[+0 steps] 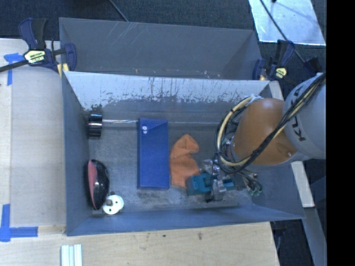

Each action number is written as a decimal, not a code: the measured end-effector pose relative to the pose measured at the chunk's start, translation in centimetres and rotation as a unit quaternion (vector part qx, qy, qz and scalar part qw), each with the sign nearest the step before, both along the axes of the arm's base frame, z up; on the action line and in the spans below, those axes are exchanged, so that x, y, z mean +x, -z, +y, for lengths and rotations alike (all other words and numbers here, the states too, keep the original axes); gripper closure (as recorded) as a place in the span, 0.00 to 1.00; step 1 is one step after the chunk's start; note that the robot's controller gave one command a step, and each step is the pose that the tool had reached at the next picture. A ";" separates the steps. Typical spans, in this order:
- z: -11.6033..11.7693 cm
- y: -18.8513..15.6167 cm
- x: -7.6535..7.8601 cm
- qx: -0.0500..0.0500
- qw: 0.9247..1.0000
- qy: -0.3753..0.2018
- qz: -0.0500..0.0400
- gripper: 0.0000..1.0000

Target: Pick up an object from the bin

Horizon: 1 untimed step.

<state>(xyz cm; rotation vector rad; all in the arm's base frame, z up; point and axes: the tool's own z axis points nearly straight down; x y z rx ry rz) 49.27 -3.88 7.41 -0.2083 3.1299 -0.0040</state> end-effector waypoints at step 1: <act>0.0 -1.2 -0.2 0.001 1.000 0.000 0.005 1.00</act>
Offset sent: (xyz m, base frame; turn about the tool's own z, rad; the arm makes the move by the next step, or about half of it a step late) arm 0.0000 0.0000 0.0553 0.0000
